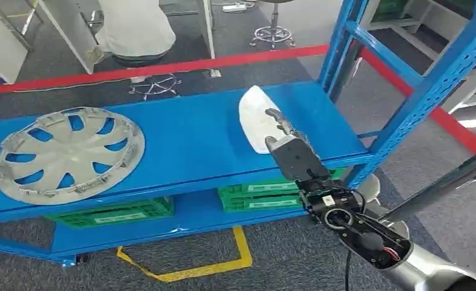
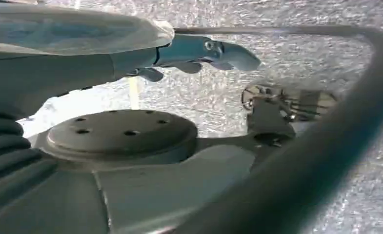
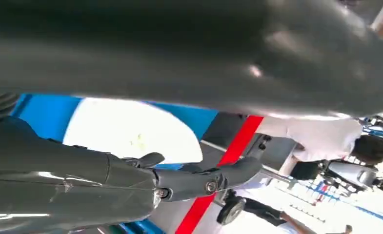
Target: Take the parts from the cabinet and place them on the table.
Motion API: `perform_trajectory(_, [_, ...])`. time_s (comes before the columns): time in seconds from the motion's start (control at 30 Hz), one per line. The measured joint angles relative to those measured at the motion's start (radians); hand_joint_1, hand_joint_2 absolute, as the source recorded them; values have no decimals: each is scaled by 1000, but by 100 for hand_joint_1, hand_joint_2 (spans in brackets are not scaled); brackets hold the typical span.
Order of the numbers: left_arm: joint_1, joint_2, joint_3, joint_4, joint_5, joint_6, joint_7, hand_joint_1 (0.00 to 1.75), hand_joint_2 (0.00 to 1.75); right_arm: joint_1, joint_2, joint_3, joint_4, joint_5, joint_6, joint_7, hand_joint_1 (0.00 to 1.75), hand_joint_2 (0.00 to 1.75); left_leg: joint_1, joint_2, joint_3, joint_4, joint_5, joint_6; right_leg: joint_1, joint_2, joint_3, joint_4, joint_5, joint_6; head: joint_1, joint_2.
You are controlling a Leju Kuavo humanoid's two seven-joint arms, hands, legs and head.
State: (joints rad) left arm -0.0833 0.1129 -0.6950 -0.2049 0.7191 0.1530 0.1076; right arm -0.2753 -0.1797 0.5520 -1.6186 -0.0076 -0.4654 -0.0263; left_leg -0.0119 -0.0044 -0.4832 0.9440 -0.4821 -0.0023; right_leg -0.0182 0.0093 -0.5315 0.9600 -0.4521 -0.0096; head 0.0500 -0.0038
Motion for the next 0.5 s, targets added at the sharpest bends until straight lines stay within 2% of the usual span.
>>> perform_trajectory(0.03, [0,-3,0,0,0,0,0,0,0,-1,1,-1,0,0,0,0,0,0,2,0,-16,41,-7,-6,-1,-1,10,-4,-3,-5,-3,0])
perform_trajectory(0.07, [-1,-3,0,0,0,0,0,0,0,-3,3,-2,0,0,0,-1,0,0,4,0,-60,112,-31,-11,-2,-1,15,-8,-7,-10,-9,0])
perform_trajectory(0.13, [-2,-3,0,0,1,0,0,0,0,-3,6,0,1,0,1,0,0,0,11,0,-170,271,-90,-22,-1,-2,25,-11,-17,-10,-9,0])
perform_trajectory(0.17, [0,-3,0,0,2,0,0,0,0,-3,6,1,2,0,2,0,0,0,12,0,-212,319,-103,-23,-2,-1,31,-11,-24,-10,-10,0])
perform_trajectory(0.2, [2,-3,0,0,3,0,0,0,0,-3,6,1,4,0,5,0,0,0,14,1,-233,324,-91,-23,-2,0,40,-11,-31,-9,-10,0])
perform_trajectory(0.23, [4,-3,0,0,3,0,0,0,0,-3,7,1,5,0,6,0,0,0,14,0,-230,282,-50,-22,-2,1,51,-11,-39,-8,-10,0])
perform_trajectory(0.27, [5,-3,0,0,4,2,-1,0,0,-3,8,0,6,0,10,-1,0,0,14,1,-205,202,10,-17,-2,2,64,-11,-46,-7,-11,0])
perform_trajectory(0.3, [5,-3,0,0,4,3,-3,0,0,-4,9,0,7,1,15,-1,0,0,14,0,-168,100,80,-12,-2,3,78,-11,-54,-4,-11,0])
perform_trajectory(0.33, [6,-2,0,0,4,8,-5,0,0,-5,11,0,7,4,16,-2,0,0,12,1,-138,15,134,-5,-2,3,80,-13,-62,-1,-11,0])
perform_trajectory(0.37, [5,-2,0,0,4,15,-6,0,0,-5,11,0,9,8,17,-2,0,0,6,0,-141,22,79,-6,2,7,92,-10,-67,4,-13,0])
perform_trajectory(0.4, [1,-2,0,0,4,26,-4,0,0,-4,12,-1,10,11,18,-2,0,0,4,0,-140,16,57,1,1,6,82,-11,-73,12,-19,0])
perform_trajectory(0.43, [-1,-3,0,0,4,35,1,0,0,-4,12,-1,10,12,21,0,0,0,3,0,-138,16,86,7,2,5,77,-13,-79,17,-17,0])
perform_trajectory(0.47, [1,-3,0,0,4,41,7,0,0,-5,12,-1,10,15,23,-1,0,0,2,-1,-134,18,90,10,1,5,85,-17,-86,22,-15,0])
perform_trajectory(0.5, [2,-3,0,0,4,45,11,0,0,-6,12,-3,10,17,23,0,0,0,7,0,-125,8,95,16,7,5,95,-21,-92,31,-13,0])
